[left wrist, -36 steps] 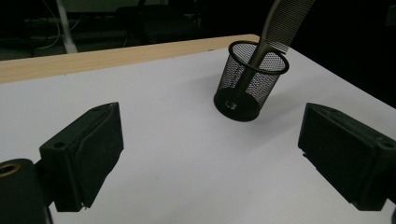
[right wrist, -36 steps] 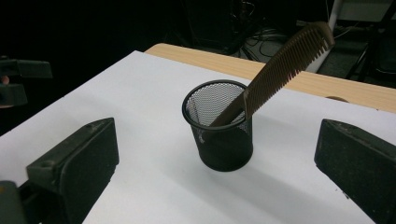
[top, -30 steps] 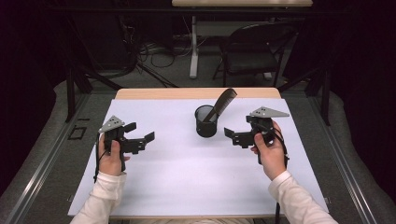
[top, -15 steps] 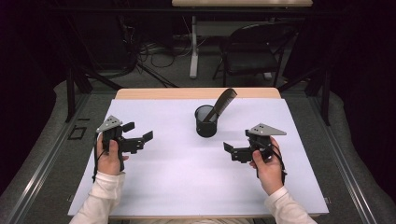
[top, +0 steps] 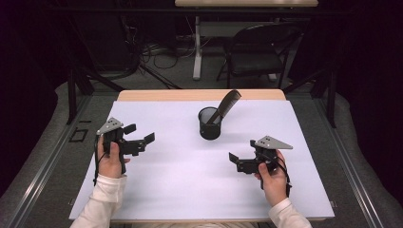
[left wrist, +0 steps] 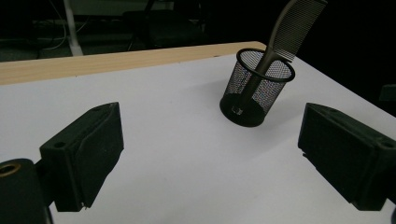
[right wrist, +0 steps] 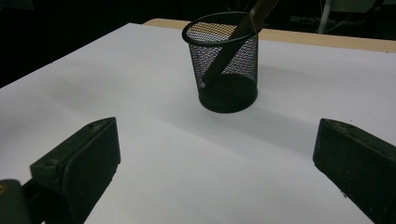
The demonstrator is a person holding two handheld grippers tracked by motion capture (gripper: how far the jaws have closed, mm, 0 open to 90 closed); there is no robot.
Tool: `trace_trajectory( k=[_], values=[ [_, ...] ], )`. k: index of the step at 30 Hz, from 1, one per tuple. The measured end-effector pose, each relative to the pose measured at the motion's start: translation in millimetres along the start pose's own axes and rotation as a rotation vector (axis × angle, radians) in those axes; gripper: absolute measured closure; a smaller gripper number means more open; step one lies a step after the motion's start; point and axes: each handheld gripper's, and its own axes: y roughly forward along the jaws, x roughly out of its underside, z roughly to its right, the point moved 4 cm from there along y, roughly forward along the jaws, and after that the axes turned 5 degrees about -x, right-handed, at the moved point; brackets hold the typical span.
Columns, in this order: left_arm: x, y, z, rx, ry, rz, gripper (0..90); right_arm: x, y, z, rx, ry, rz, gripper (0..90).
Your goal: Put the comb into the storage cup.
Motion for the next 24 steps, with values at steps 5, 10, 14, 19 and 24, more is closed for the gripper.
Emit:
trace_trajectory(
  k=[5, 10, 14, 19, 24],
  values=[
    [-0.1, 0.0, -0.2, 0.001, 0.001, 0.002, 6.9, 6.1, 2.0, 2.6, 0.007, 0.002, -0.011, 1.0],
    [-0.3, -0.1, -0.3, 0.001, 0.002, 0.003, 6.9, 12.6, 3.3, 2.4, 0.009, -0.009, -0.017, 1.2],
    [-0.3, 0.2, -0.6, 0.0, 0.001, 0.002, 6.9, 18.0, 4.4, 1.7, 0.0, -0.014, -0.019, 1.2],
    [-0.2, 0.5, -0.5, 0.0, 0.004, -0.001, 6.9, 22.3, 5.4, 1.5, -0.002, -0.015, -0.026, 1.6],
    [0.0, 0.6, -2.8, -0.009, 0.002, 0.0, 6.9, 23.0, 4.5, 2.5, 0.005, -0.022, -0.016, 2.6]
  ],
)
